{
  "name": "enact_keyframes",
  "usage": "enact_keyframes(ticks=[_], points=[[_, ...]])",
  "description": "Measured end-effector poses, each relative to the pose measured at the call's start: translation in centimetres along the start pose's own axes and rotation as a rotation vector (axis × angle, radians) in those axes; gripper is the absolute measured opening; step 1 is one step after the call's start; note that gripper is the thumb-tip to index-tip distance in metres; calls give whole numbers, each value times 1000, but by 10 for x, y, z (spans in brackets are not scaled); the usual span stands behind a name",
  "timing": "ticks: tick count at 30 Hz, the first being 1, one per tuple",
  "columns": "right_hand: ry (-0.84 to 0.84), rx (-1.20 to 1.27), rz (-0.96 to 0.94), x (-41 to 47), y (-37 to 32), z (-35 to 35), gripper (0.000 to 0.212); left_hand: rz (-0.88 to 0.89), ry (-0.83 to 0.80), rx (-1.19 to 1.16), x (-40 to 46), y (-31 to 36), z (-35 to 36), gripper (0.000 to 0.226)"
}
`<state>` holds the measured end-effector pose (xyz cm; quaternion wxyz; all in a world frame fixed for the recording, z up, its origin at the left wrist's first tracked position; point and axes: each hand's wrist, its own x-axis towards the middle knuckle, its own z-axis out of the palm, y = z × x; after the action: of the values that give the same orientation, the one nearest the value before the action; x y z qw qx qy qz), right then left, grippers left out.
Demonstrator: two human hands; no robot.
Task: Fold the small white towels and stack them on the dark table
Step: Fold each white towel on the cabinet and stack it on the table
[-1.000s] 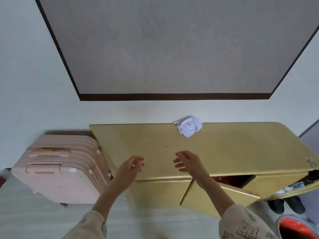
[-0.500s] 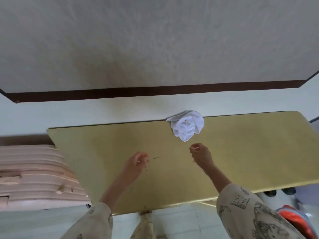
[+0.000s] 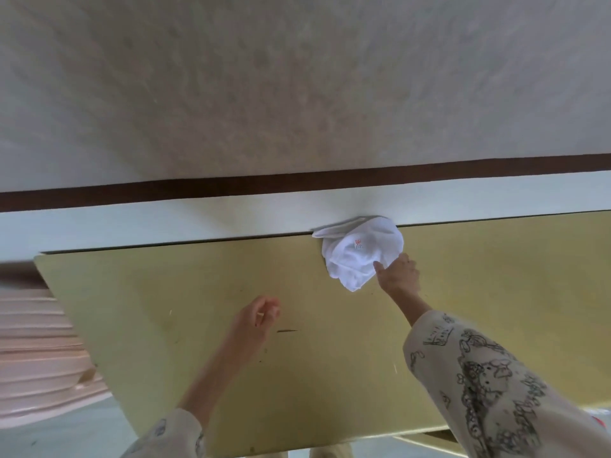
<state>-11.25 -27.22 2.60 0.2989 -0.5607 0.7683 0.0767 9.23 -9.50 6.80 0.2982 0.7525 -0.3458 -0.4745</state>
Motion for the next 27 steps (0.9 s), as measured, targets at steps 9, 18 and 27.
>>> enact_keyframes(ticks=[9, 18, 27], points=[[241, 294, -380, -10, -4, -66, 23, 75, -10, 218, 23, 70, 28, 18], [54, 337, -817, -95, -36, -162, 22, 314, 135, 400, 27, 162, 73, 37], [108, 395, -927, -151, -53, -180, 15, 377, 234, 227, -23, 140, 46, 12]])
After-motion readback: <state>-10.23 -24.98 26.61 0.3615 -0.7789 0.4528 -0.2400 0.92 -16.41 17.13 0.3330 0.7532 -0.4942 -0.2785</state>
